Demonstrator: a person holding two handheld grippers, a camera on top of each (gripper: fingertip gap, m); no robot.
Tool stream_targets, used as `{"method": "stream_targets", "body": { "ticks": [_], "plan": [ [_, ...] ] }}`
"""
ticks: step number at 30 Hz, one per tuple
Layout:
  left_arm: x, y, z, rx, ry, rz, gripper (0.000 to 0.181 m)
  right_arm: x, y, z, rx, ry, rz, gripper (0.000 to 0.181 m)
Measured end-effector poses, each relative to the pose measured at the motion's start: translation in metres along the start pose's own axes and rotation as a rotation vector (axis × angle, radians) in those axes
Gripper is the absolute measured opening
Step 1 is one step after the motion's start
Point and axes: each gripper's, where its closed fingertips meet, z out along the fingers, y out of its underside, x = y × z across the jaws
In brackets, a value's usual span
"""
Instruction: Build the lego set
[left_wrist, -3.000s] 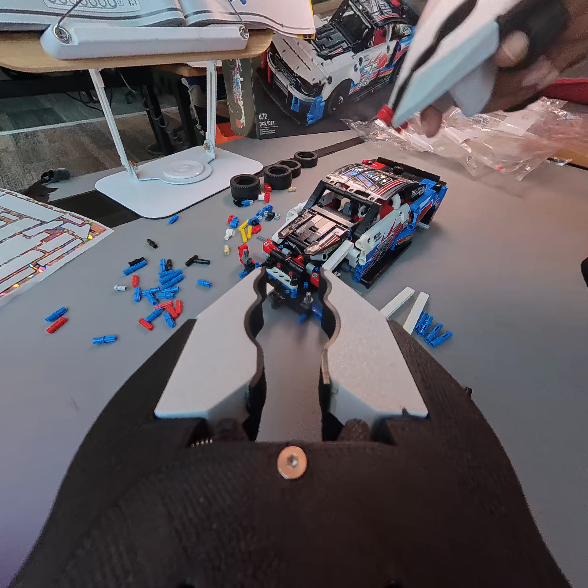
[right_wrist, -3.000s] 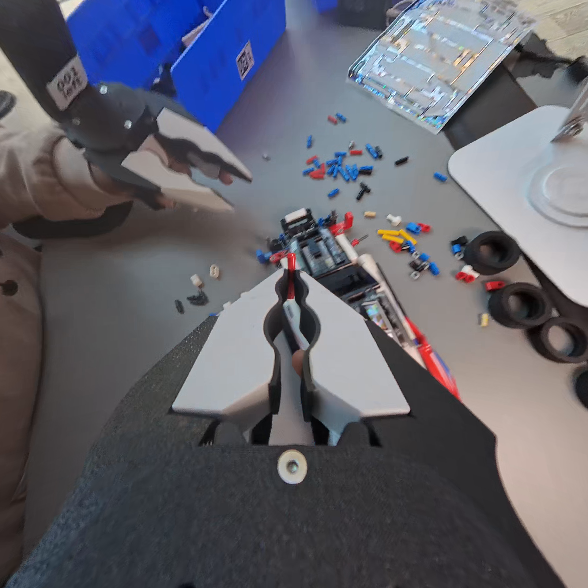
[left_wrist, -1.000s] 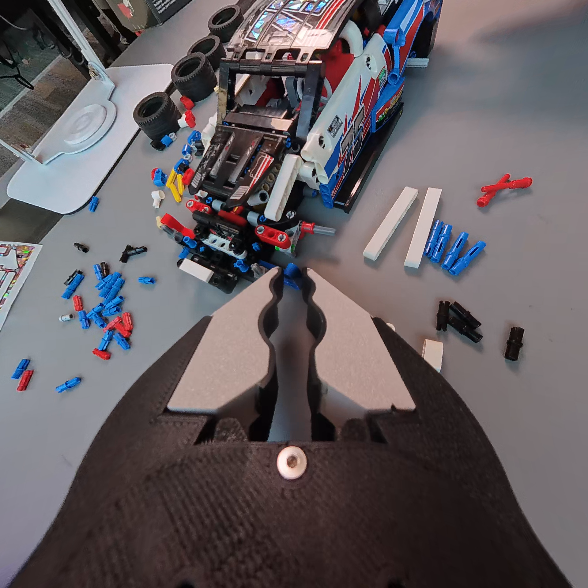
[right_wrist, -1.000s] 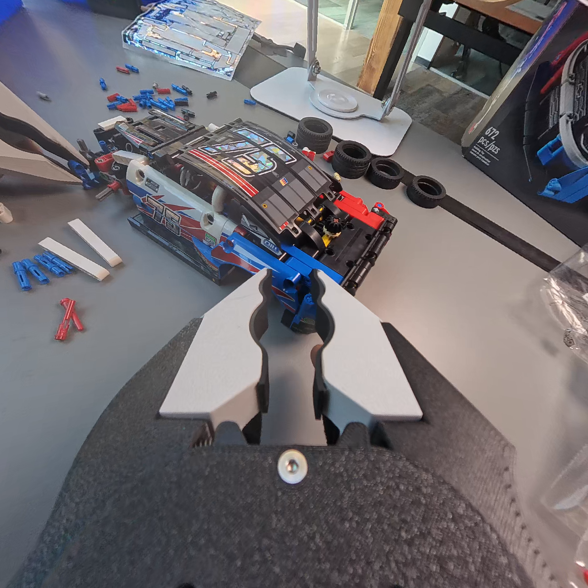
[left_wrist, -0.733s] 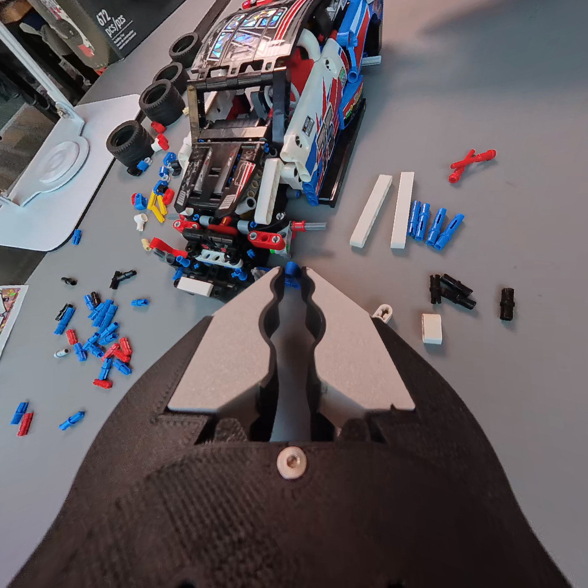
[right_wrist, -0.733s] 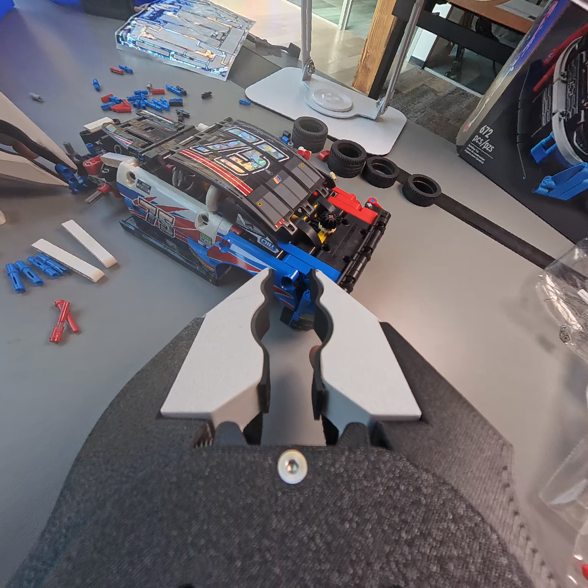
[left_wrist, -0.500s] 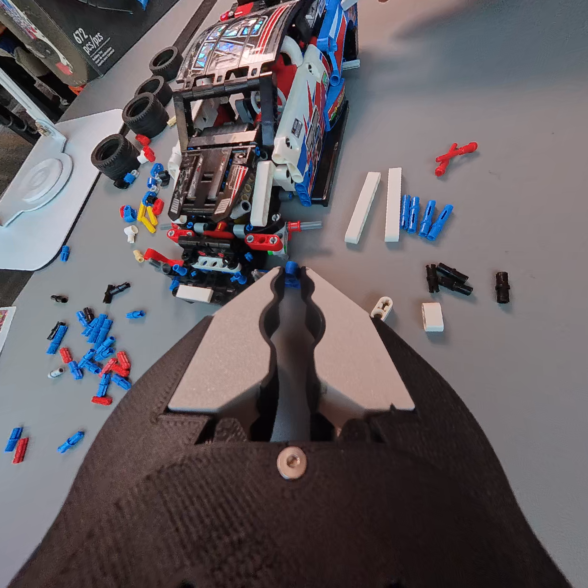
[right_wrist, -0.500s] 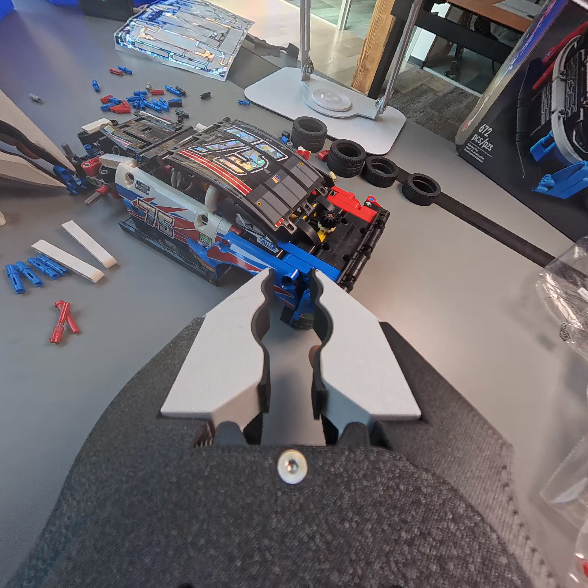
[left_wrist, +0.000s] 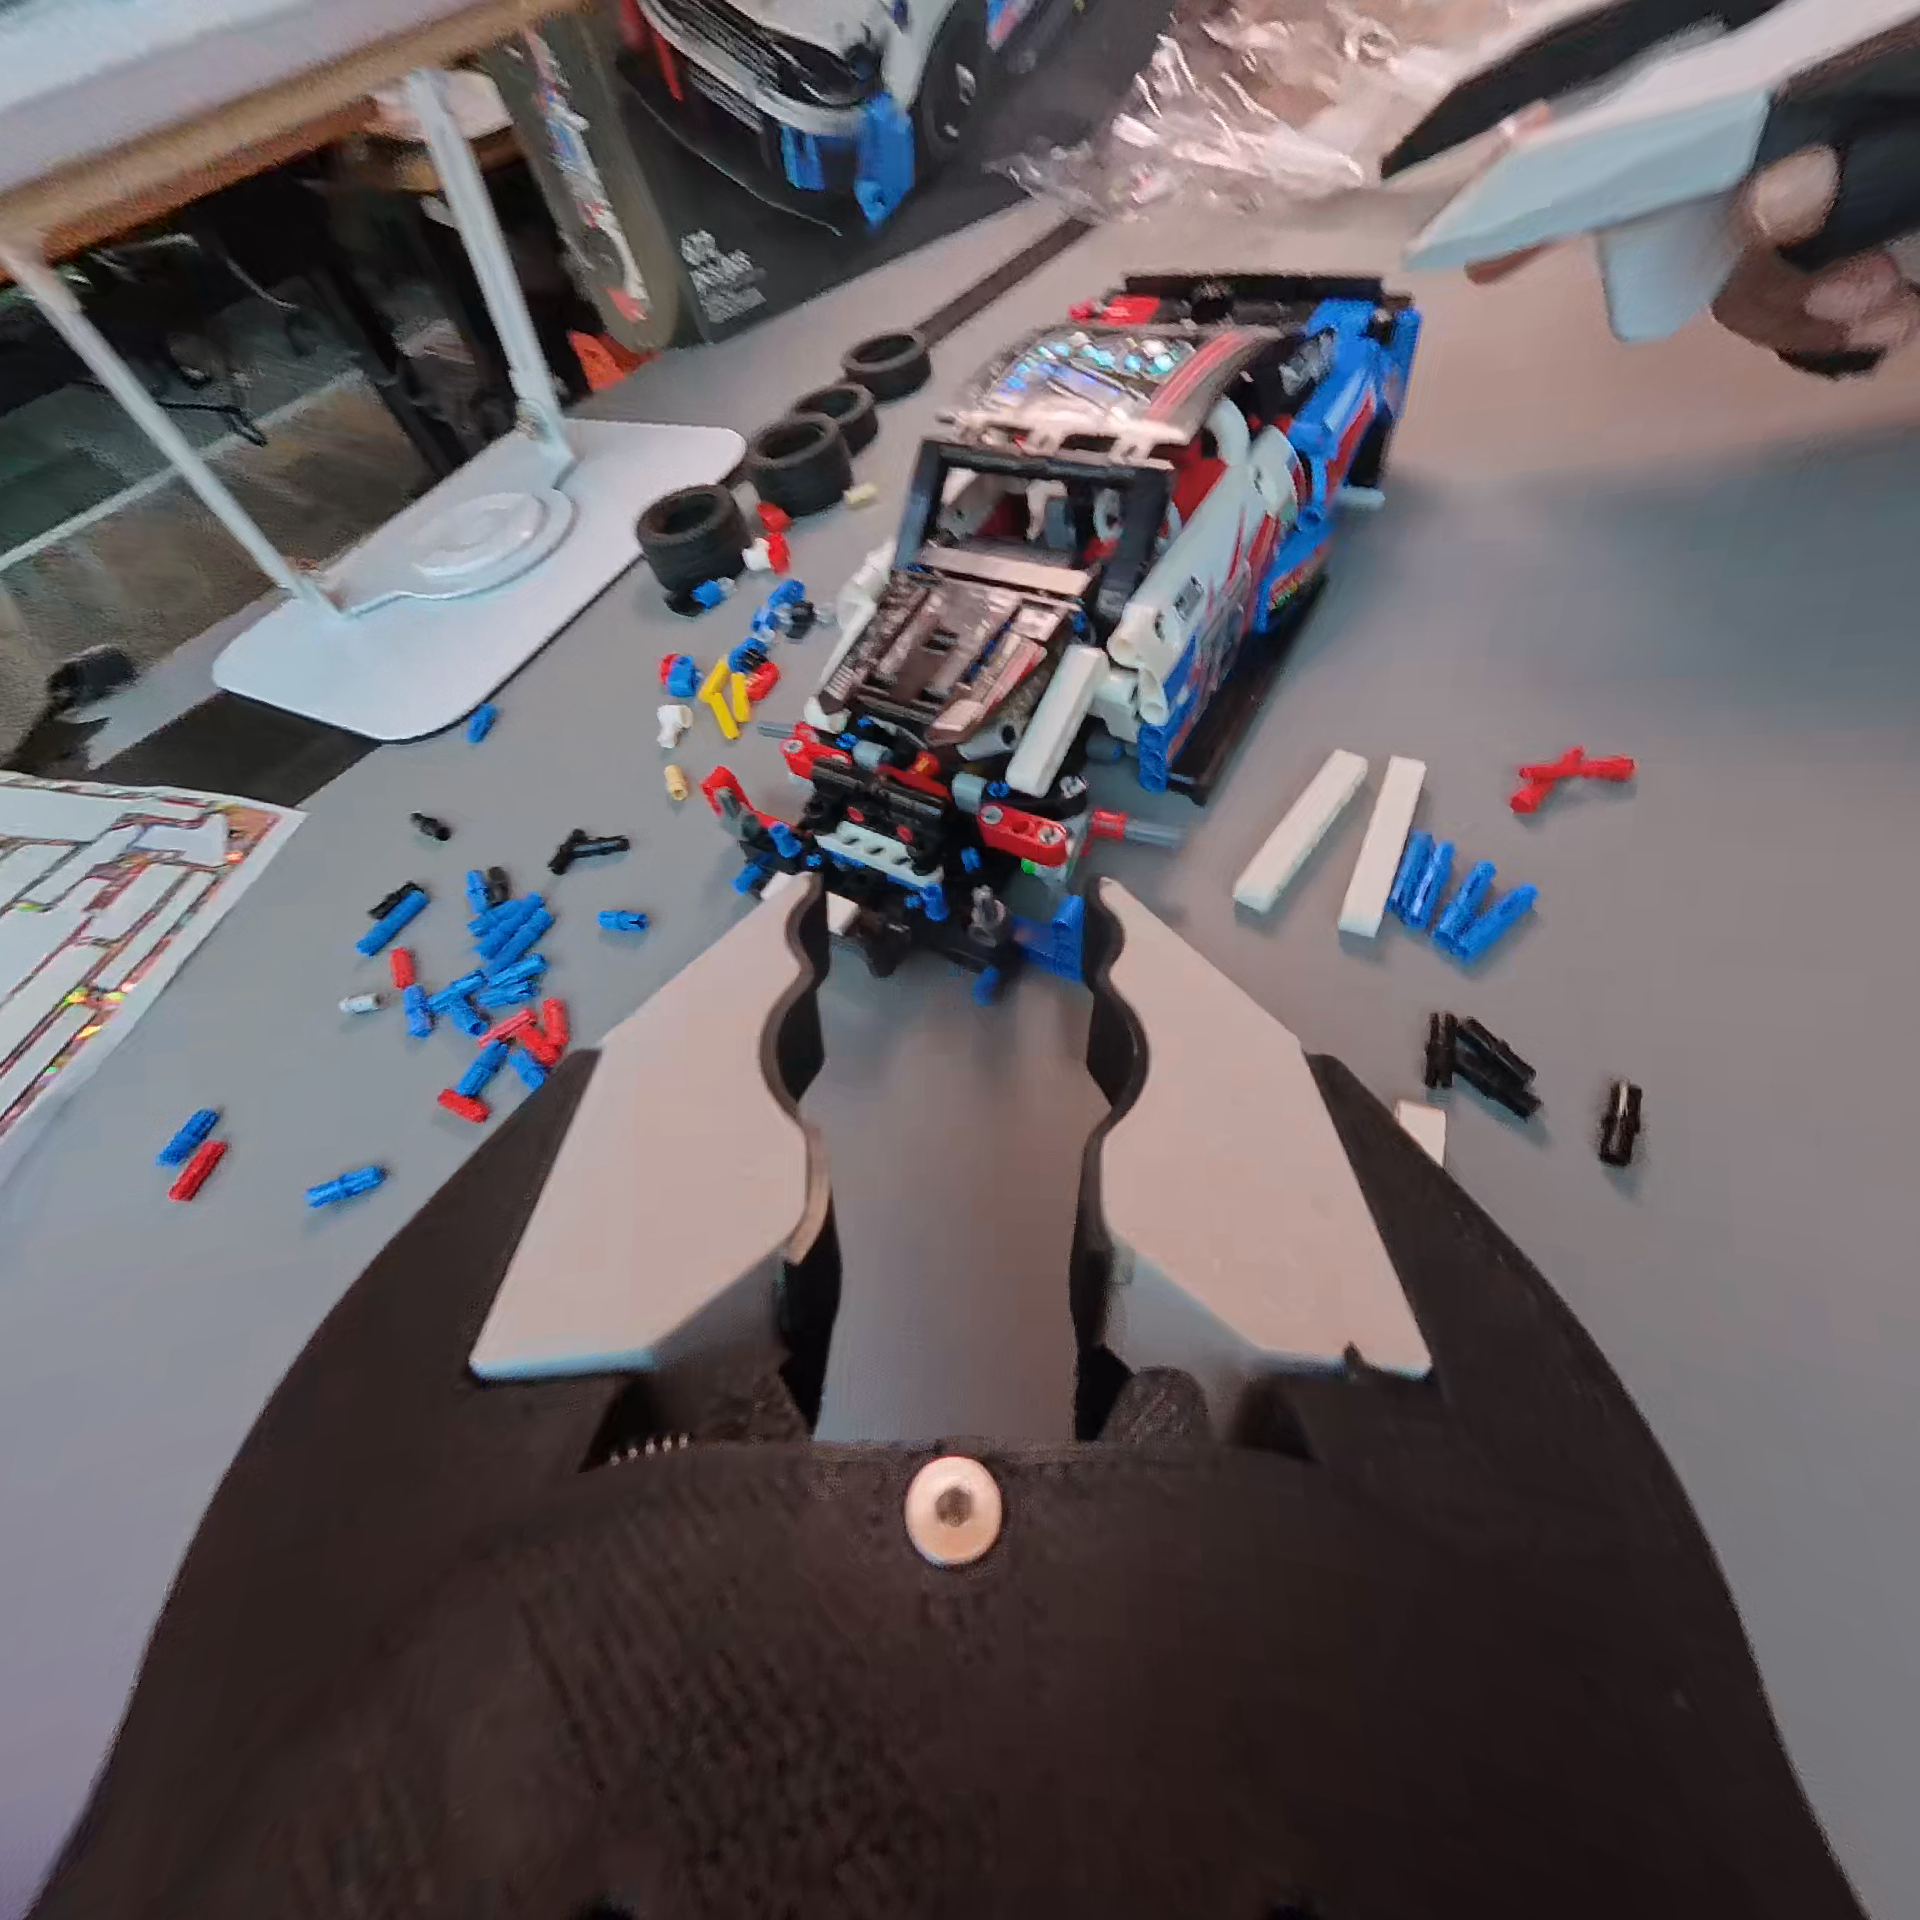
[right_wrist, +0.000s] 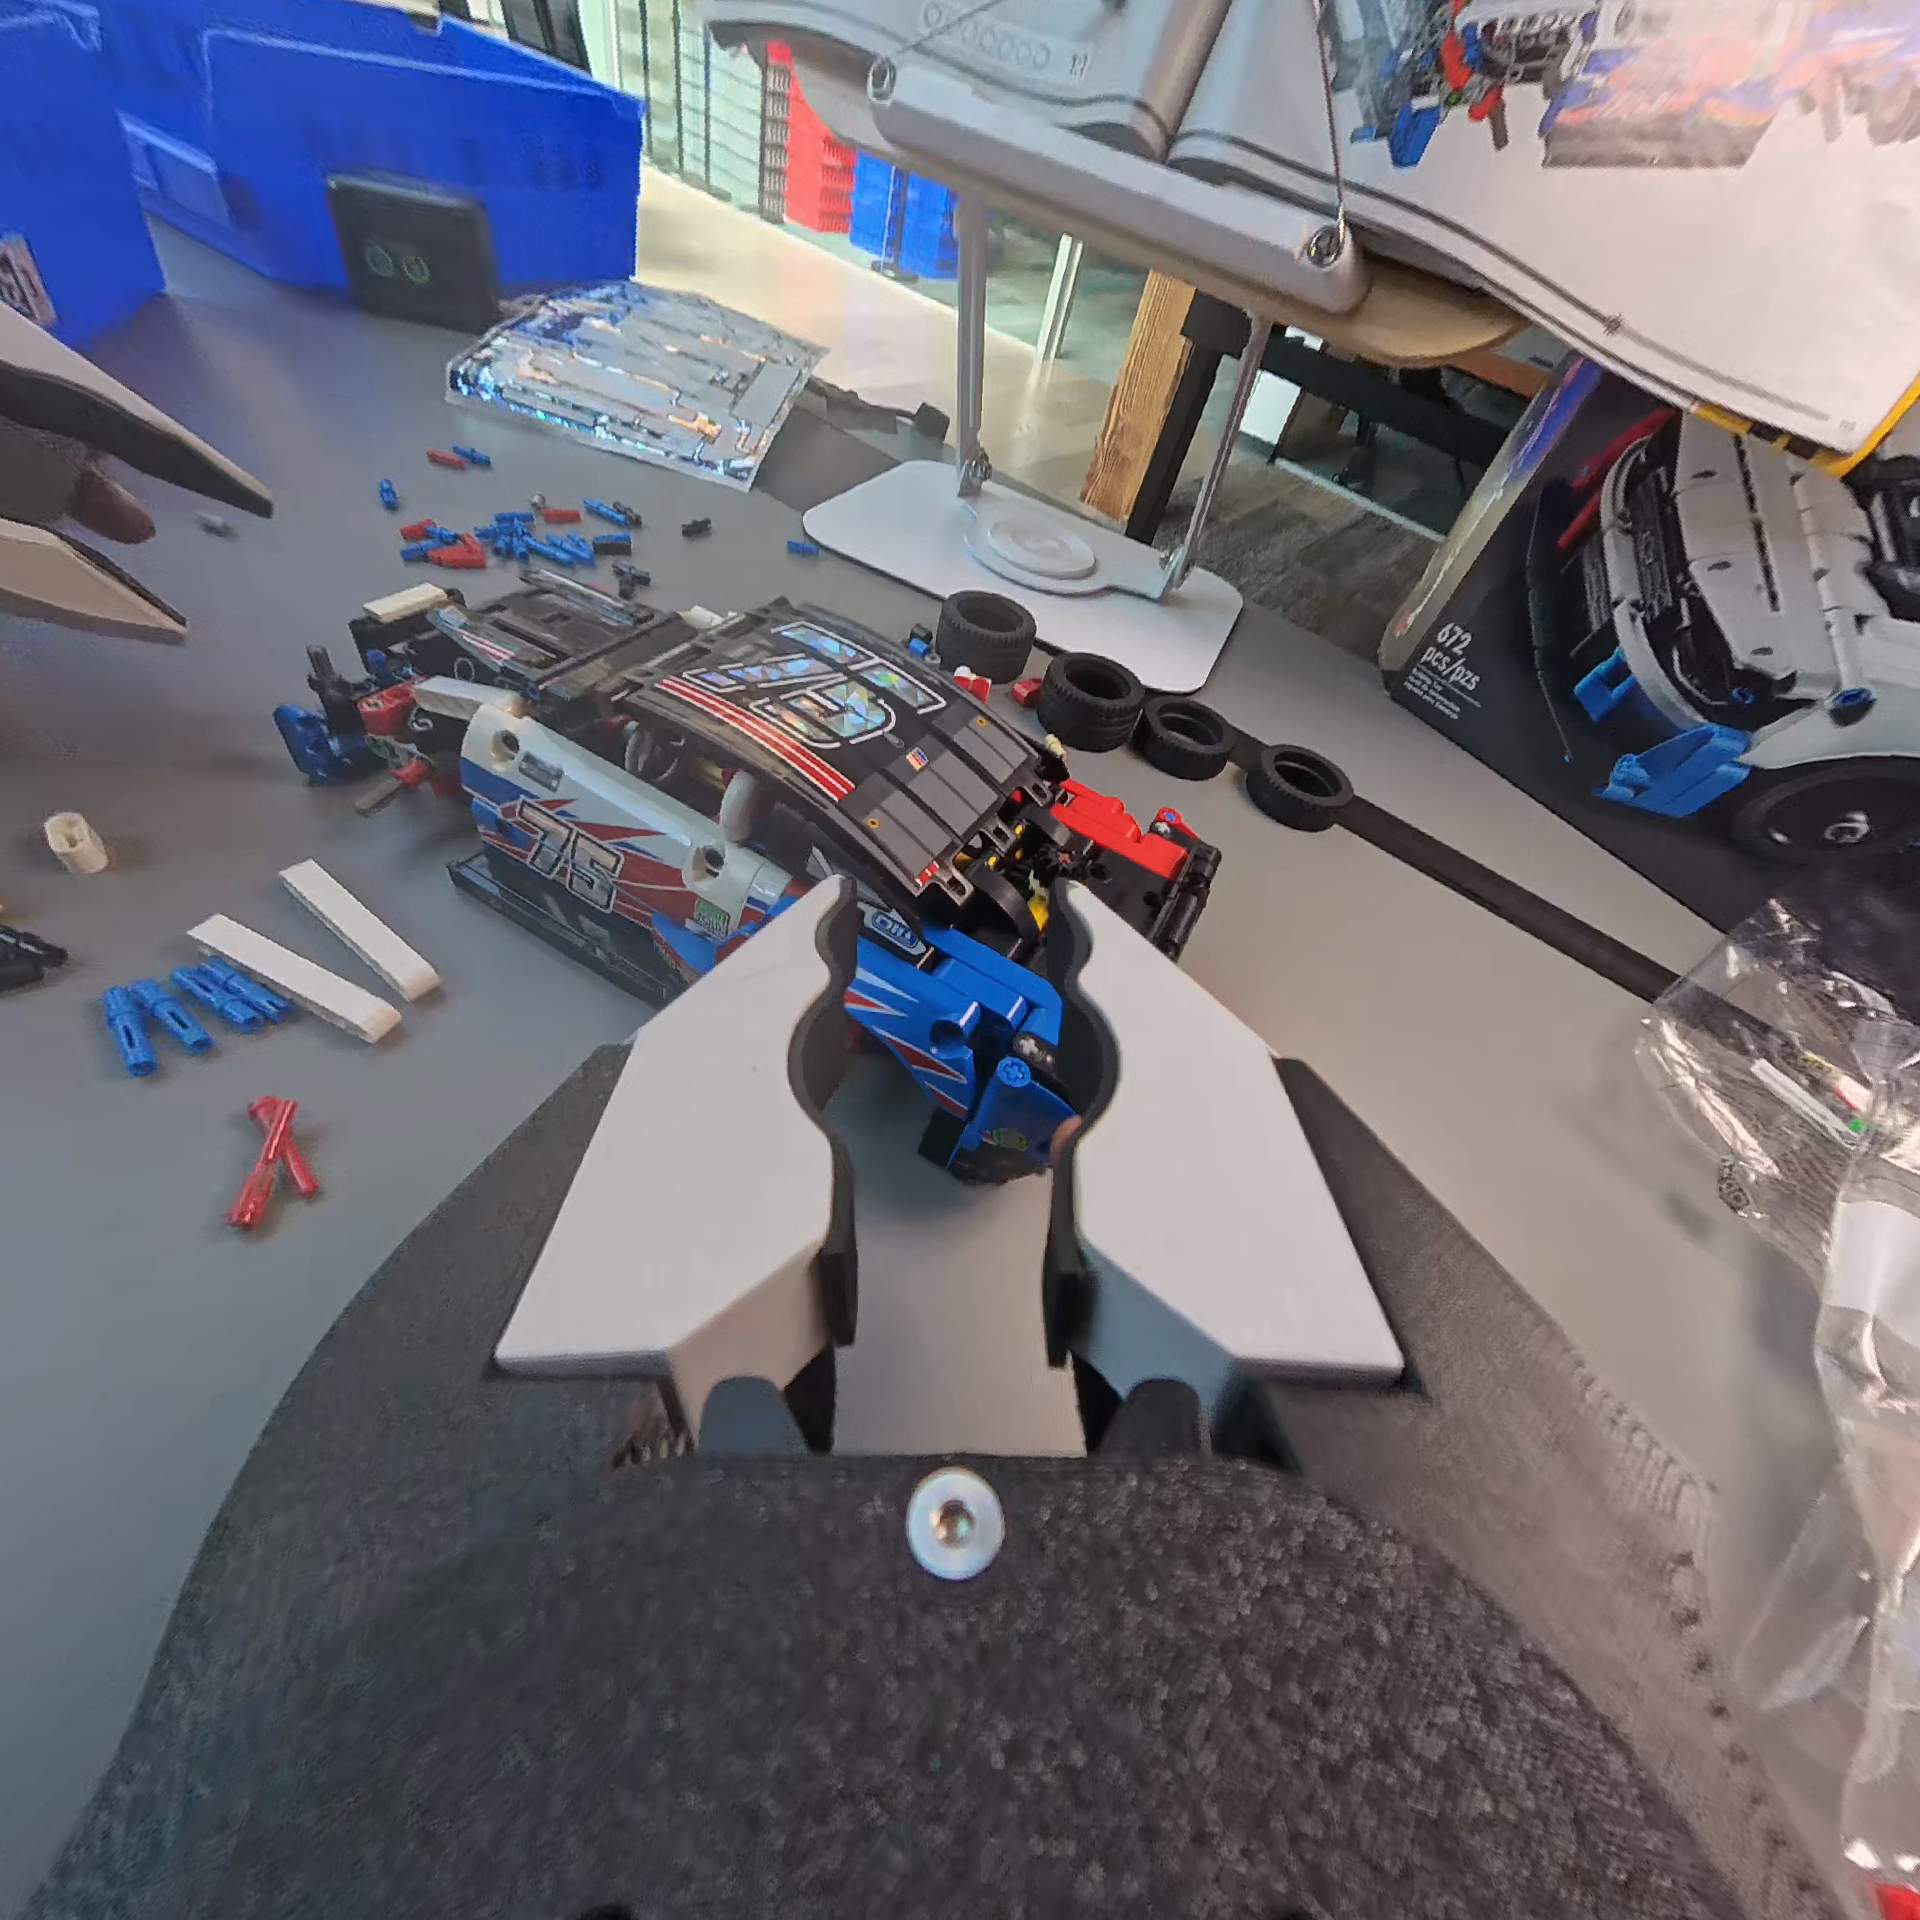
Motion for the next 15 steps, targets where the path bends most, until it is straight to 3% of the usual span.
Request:
{"method": "stream_targets", "body": {
  "ticks": [1, 8, 15],
  "plan": [
    [-0.006, -0.007, -0.003, 0.038, -0.041, -0.032, 0.056, -0.001, -0.006, -0.001, 0.028, 0.006, 0.007, 0.04],
    [-0.014, -0.044, -0.025, 0.238, -0.126, -0.145, 0.069, -0.021, -0.049, -0.018, 0.242, -0.032, 0.103, 0.054],
    [-0.016, -0.065, -0.043, 0.359, -0.138, -0.161, 0.062, -0.036, -0.063, -0.025, 0.338, -0.093, 0.095, 0.046]
  ]
}}
